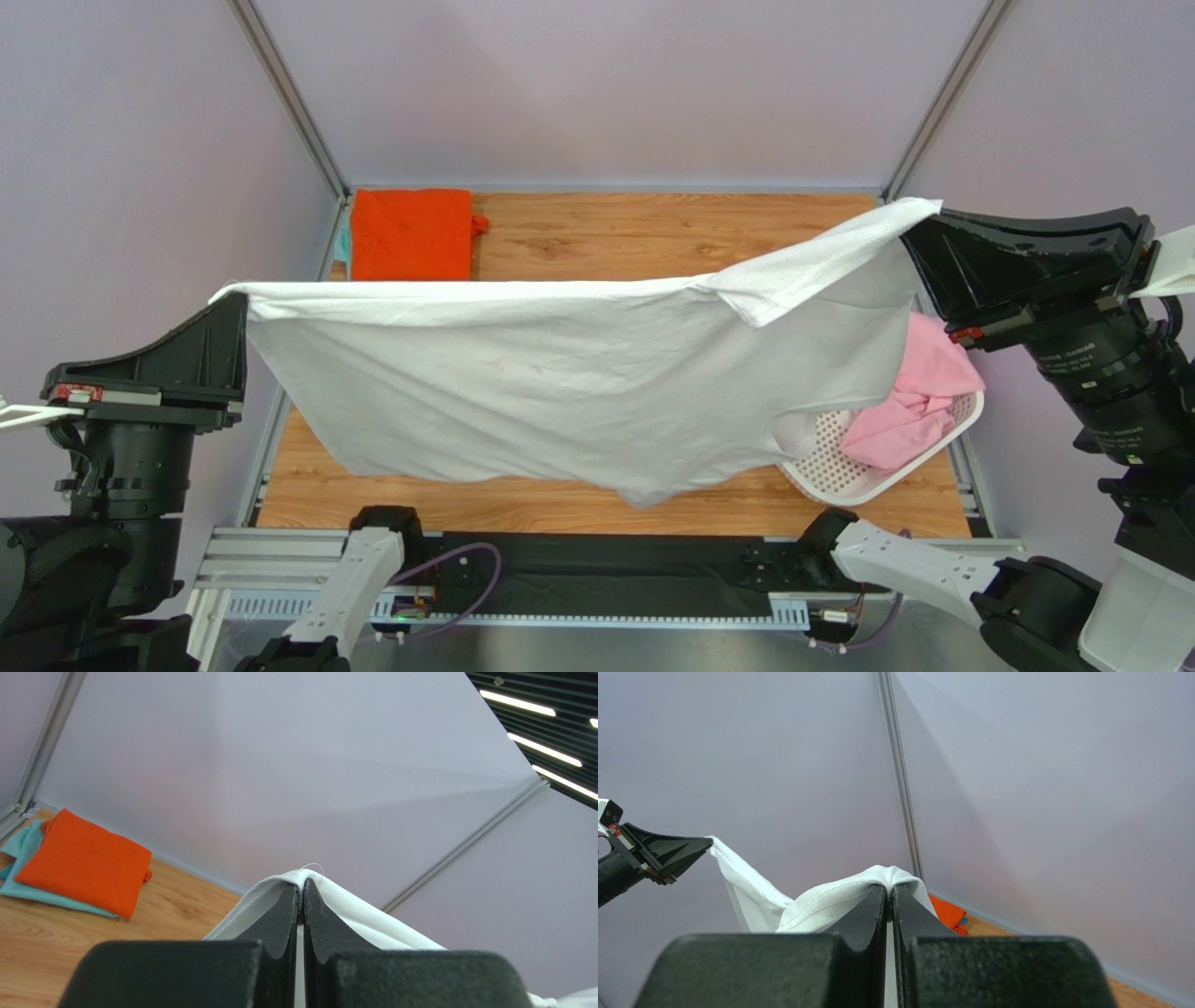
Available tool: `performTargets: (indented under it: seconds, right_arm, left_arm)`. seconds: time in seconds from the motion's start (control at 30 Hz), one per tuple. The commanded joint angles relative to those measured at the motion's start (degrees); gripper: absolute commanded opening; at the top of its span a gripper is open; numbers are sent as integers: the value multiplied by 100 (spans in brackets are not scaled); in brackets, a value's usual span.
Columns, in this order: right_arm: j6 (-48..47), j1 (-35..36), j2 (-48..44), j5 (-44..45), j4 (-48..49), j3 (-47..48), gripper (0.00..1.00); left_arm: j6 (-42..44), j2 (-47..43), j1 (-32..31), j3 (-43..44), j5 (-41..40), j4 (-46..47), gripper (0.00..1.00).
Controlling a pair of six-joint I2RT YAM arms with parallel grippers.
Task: Fold and stack the t-shirts
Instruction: Flatten the tshirt out
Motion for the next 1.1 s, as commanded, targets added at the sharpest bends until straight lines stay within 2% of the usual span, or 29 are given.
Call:
performTargets:
  seconds: [0.0,0.1,0.37,0.43,0.5,0.57,0.67,0.7,0.77,0.87,1.0,1.07]
  right_arm:
    - [-232,0,164,-213,-158,237,0]
    - [-399,-1,199,16,17,-95,0]
    - [-988,-114,1023,1755,641,-1071,0]
    - [-814,-579,1226,1573,860,-1500,0]
    - [-455,-1262,1603,872,1167,-1836,0]
    - [-365,-1599,1946,318,1422,-2352,0]
    - [-295,-2065,2772,-542,1880,-2820,0]
    - [-277,-2196,3061,-711,2090,-2882,0]
    - [-268,-2285,3896,-827,2214,-2892,0]
    - [-172,-2452,5039,-1029,2224,-2568,0]
    - [-66,-2593,6042,-1284,2154,-2032,0]
    - [-66,-2602,6306,-1398,2127,-1961,0]
  left_arm:
    - [217,86,27,1,-92,-252,0]
    - [200,86,27,-453,-84,-112,0]
    - [191,753,27,-1991,-618,362,0]
    - [208,1025,27,-2344,-707,555,0]
    - [191,1366,27,-2898,-900,792,0]
    - [252,1657,27,-3484,-1032,1082,0]
    - [384,2553,36,-4057,-1016,1636,0]
    - [436,3156,45,-4138,-963,1916,0]
    - [533,3826,36,-4157,-727,2146,0]
    - [621,5494,36,-3720,-393,2340,0]
    - [727,6446,36,-3269,-312,2384,0]
    - [762,6607,36,-3216,-373,2428,0]
